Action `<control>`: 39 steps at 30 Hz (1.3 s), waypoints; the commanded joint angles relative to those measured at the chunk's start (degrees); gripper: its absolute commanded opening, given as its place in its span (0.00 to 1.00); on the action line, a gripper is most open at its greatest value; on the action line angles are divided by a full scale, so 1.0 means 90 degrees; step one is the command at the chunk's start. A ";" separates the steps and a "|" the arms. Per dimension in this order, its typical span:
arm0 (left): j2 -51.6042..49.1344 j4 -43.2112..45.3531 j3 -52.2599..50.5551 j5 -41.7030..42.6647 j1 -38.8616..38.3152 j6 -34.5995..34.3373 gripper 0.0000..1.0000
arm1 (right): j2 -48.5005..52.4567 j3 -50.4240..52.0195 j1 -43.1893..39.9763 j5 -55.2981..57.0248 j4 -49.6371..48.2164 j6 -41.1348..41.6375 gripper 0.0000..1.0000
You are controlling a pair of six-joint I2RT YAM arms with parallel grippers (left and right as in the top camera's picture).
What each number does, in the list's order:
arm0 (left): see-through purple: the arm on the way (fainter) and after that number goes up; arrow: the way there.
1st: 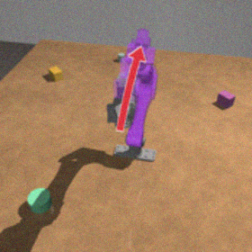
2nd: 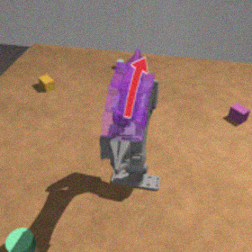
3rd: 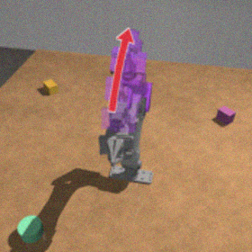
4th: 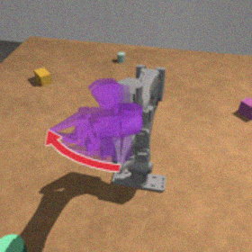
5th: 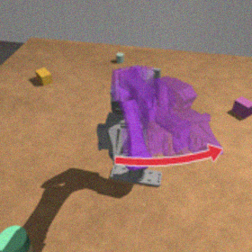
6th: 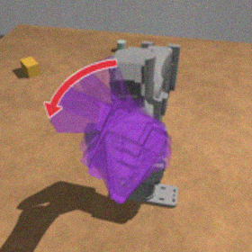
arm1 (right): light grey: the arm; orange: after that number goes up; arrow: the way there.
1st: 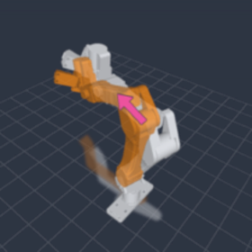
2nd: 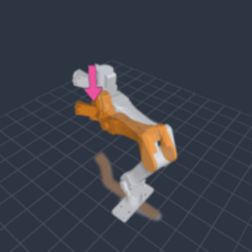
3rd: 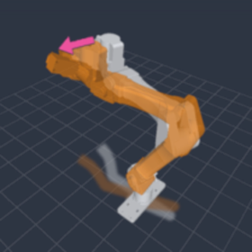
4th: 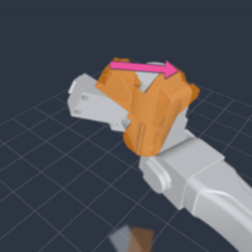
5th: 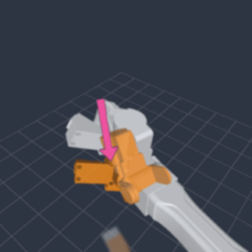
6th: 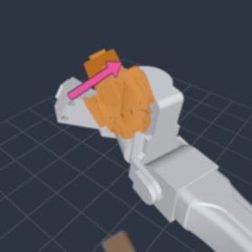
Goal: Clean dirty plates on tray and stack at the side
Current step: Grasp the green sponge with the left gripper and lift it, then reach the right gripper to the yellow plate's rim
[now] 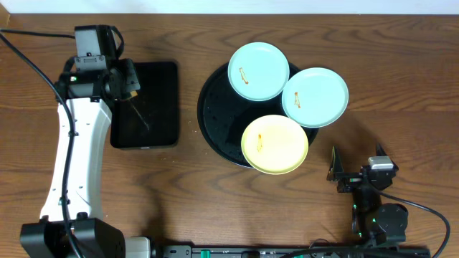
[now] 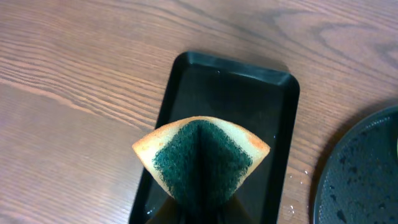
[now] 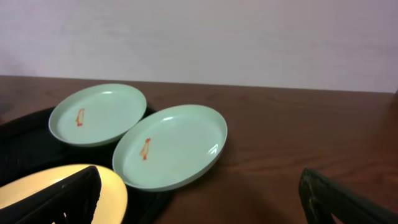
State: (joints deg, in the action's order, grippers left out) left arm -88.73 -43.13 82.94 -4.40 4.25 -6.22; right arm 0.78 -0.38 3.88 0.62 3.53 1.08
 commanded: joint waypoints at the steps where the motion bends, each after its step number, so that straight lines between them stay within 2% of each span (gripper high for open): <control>1: -0.0002 0.0236 -0.0248 0.0325 0.0015 -0.0102 0.07 | -0.0019 0.0007 -0.0053 -0.0129 -0.0053 0.0090 0.99; 4: -0.0044 0.0325 -0.0316 0.0325 0.0015 -0.0102 0.08 | -0.0019 0.0007 -0.0053 -0.0287 -0.0141 0.0092 0.99; 6: -0.0112 0.0369 -0.0316 0.0393 0.0015 -0.0058 0.07 | -0.0019 -0.0032 -0.0053 -0.0911 -0.0393 0.0092 0.99; 12: -0.0143 0.0527 -0.0316 0.1797 0.0015 0.0597 0.07 | 0.0202 -0.1018 -0.0053 -0.1003 0.0544 0.0712 0.99; 19: -0.0143 0.0350 -0.0316 0.1851 0.0015 0.0595 0.08 | 0.2028 -0.3706 -0.0053 -0.1005 0.2557 0.0605 0.99; 21: -0.0143 0.0248 -0.0316 0.1851 0.0015 0.0595 0.07 | 0.3240 -0.5168 -0.0053 -0.1226 0.3929 0.0376 0.99; 25: -0.0143 0.0058 -0.0318 0.1851 0.0015 0.0597 0.07 | 0.4947 -0.6919 -0.0053 -0.1923 0.6161 0.0189 0.99; 28: -0.0143 -0.0017 -0.0318 0.1851 0.0015 0.0597 0.07 | 0.5836 -0.7516 -0.0053 -0.2951 0.7016 0.0231 0.99; 32: -0.0143 -0.0165 -0.0318 0.1851 0.0015 0.0597 0.08 | 0.6416 -0.7514 -0.0053 -0.3903 0.7337 0.0228 0.99; 33: -0.0143 -0.0211 -0.0321 0.1851 0.0015 0.0597 0.07 | 0.6567 -0.7485 -0.0053 -0.3917 0.7339 0.0231 0.86; 34: -0.0143 -0.0253 -0.0323 0.1851 0.0015 0.0600 0.08 | 0.6681 -0.7470 -0.0053 -0.3905 0.7356 0.0233 0.65; 35: -0.0143 -0.0274 -0.0323 0.1851 0.0015 0.0600 0.08 | 0.6819 -0.7444 -0.0051 -0.3908 0.7395 0.0291 0.52; 37: -0.0143 -0.0274 -0.0323 0.1851 0.0015 0.0597 0.08 | 0.6987 -0.7368 -0.0049 -0.3874 0.7424 0.0459 0.35; 39: -0.0143 -0.0274 -0.0323 0.1851 0.0015 0.0597 0.08 | 0.7040 -0.7174 -0.0049 -0.3495 0.7402 0.0792 0.31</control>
State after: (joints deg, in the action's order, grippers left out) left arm -89.58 -45.47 80.12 11.75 4.25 -1.43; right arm 64.01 -66.43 3.88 -31.42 70.00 5.26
